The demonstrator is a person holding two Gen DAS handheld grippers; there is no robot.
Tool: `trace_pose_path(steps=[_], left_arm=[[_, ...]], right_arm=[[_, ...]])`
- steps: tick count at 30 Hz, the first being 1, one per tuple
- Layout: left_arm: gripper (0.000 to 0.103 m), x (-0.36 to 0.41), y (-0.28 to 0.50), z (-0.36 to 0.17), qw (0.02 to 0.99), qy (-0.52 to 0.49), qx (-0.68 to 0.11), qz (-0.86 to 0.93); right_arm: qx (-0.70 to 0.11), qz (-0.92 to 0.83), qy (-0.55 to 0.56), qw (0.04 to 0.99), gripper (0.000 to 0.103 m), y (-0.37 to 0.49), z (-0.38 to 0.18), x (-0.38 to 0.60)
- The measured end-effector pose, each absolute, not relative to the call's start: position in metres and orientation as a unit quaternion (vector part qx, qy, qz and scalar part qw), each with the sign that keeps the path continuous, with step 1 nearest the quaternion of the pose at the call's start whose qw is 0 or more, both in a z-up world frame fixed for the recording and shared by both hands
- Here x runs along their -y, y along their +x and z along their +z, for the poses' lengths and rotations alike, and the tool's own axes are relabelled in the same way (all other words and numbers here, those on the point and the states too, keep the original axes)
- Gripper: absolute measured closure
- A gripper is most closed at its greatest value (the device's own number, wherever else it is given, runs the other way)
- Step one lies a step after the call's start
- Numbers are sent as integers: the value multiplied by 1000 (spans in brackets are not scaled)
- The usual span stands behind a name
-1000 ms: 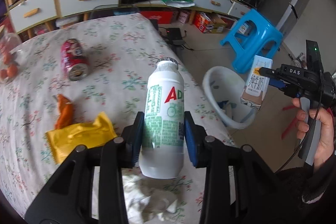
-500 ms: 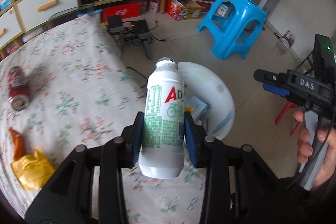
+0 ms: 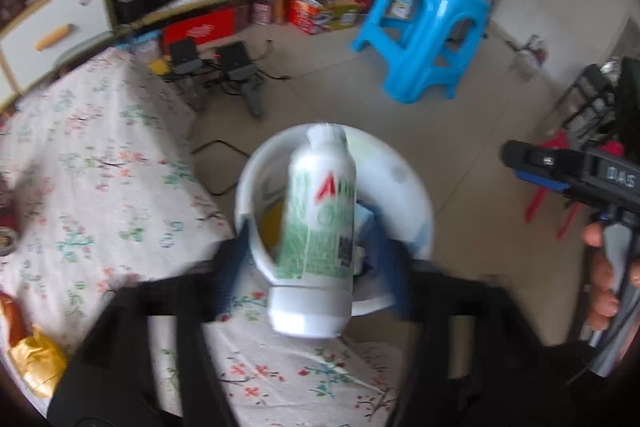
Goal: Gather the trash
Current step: 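Carry the bottle and carton over the white bin and open both tools, then move both open tools back to the yellow wrapper and orange peel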
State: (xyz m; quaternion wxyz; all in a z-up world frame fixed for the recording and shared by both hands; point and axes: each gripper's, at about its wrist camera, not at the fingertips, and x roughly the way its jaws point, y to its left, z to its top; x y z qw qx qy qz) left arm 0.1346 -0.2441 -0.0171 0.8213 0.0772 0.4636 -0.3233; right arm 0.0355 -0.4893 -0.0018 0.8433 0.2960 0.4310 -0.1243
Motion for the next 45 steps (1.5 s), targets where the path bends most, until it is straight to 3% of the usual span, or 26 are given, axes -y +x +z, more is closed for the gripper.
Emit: trace_pose_path(steps=[15,18,27,45], left_arm=[[14,193,127,5,834,73,-458,-297],[8,171,124,12,843,74,-451,-285],[7,95,114,24,861,55,-443,-244],[7,-56,118,-13,863,-35,-489,-119]], right_arm=[[-434,-112,271,852,34,43,4,465],[-437,-105,260,855,34,47,5,456],[-452,-83,219,861,31,61,6,413],[-488,1,149,860,28,108,-5,281]])
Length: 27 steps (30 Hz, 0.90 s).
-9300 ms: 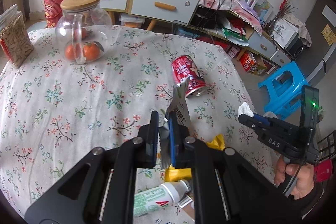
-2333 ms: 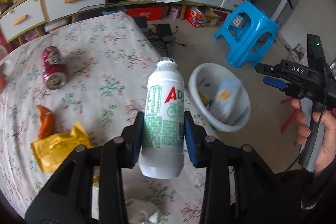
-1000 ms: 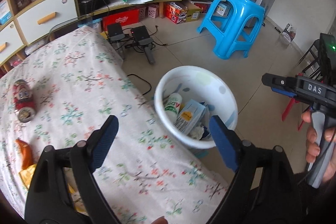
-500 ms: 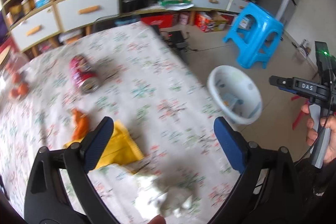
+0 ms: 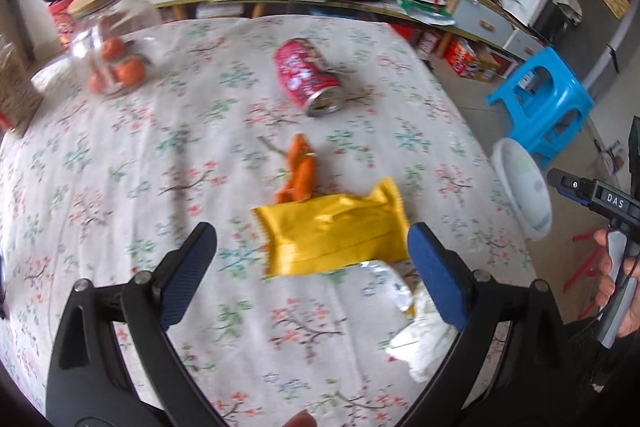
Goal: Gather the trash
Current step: 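Move both open tools back to the yellow wrapper and orange peel, then grasp the yellow snack wrapper with the right tool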
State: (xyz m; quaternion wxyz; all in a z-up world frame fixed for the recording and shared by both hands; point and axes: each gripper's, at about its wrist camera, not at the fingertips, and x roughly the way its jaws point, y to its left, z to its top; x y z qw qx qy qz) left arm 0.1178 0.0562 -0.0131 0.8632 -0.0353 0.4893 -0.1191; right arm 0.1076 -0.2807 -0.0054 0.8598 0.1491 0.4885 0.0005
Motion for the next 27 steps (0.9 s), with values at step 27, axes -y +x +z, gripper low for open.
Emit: trace_pose_path(steps=[27], left_arm=[[1,-143,112,-24,874,-47,-483,-12]], right_arm=[[-554,156,45,817,67,157,-73,89]])
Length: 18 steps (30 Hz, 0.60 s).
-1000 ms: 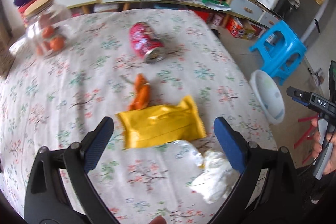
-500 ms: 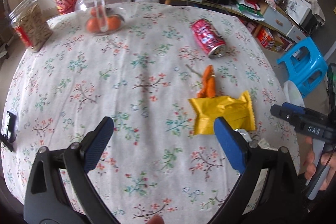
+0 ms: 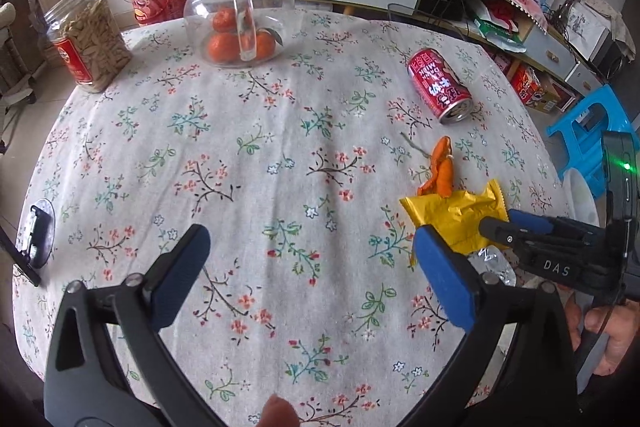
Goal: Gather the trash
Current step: 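Grasp the yellow snack wrapper with the right tool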
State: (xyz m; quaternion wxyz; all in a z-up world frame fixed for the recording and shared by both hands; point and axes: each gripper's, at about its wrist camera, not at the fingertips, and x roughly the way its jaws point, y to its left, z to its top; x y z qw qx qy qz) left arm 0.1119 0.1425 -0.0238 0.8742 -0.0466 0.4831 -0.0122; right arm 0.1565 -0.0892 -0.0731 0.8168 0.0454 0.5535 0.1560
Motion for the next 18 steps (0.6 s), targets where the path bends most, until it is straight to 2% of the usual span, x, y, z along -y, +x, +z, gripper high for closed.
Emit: trace_pose_path(steps=[1,3,5,18], left_arm=[[1,-143,113,-24,876,-47,-480,-12],[1,-143,114,-24,878,-49,-476,-11],[1,-143,116,-24,881,-53,-471,-12],[1,-123,131,-27,889,-72,-451,-35]], right_arm=[[-552,151,36,819,71,156,-73,87],[-550,156,34,820,90,155,-71,87],[-545,163,52,821,97,155,-65,94],[-486,128,138,853,98,148,-16,176]])
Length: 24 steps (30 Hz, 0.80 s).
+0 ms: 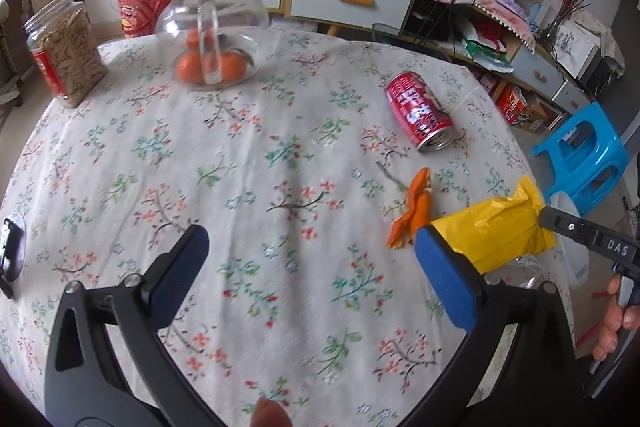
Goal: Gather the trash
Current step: 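Grasp the yellow snack wrapper with the right tool, then grasp the orange peel with the left tool while the right drops the wrapper into the bin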
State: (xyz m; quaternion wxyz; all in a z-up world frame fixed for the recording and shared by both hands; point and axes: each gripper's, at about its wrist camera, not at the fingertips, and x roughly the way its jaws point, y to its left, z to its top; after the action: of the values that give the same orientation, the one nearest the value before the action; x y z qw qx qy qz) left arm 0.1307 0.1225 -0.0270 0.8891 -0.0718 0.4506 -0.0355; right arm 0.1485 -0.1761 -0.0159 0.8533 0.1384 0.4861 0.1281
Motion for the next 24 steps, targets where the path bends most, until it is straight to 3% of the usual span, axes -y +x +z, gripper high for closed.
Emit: trace_pose_path(steps=[14,19,24], left_arm=[[2,-72,158,-54,872,-55,-481,-75],[22,-61,160,-59,871,-57,-477,-101],[56,-51,164,-68,863,-53,-484,-135]], right_arm=[[-456,85,213,860,99,138,1,253],[-457,74,214,860,99,133,0,267],[-459,66,216,860,99,130,-1,275]])
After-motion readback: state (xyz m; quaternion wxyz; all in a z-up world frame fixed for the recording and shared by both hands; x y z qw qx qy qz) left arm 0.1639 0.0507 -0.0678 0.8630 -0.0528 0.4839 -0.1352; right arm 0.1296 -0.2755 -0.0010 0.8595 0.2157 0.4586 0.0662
